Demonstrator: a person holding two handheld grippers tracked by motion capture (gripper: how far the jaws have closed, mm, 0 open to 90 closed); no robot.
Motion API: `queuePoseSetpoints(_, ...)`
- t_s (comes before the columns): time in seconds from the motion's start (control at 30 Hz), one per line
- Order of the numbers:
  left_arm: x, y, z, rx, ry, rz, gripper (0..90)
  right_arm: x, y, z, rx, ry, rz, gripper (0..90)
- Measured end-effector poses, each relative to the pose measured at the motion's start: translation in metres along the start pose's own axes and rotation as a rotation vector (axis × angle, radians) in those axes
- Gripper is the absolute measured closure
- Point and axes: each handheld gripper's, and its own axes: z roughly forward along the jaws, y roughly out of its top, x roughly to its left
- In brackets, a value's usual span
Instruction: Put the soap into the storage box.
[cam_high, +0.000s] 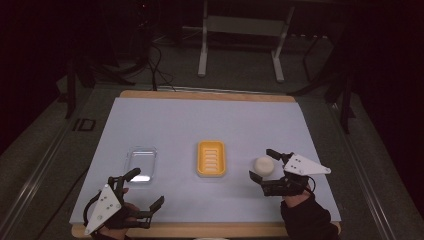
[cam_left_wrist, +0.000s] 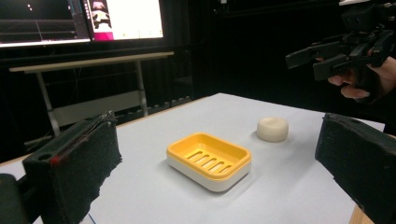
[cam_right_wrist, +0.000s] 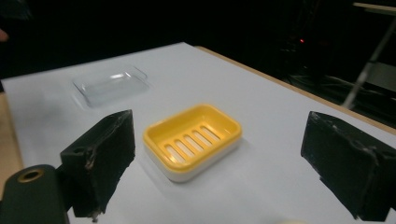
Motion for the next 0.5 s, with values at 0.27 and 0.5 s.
queuePoseSetpoints(0.27,-0.001,-0.001,-0.001,0.031,-0.058,0.006,0.1,-0.003,0.004,0.003,0.020,0.009,-0.005,10.0)
queuePoseSetpoints(0.5,0.000,-0.001,-0.003,0.021,-0.080,-0.012,0.0,-0.009,0.008,0.012,0.074,0.070,-0.009,9.9)
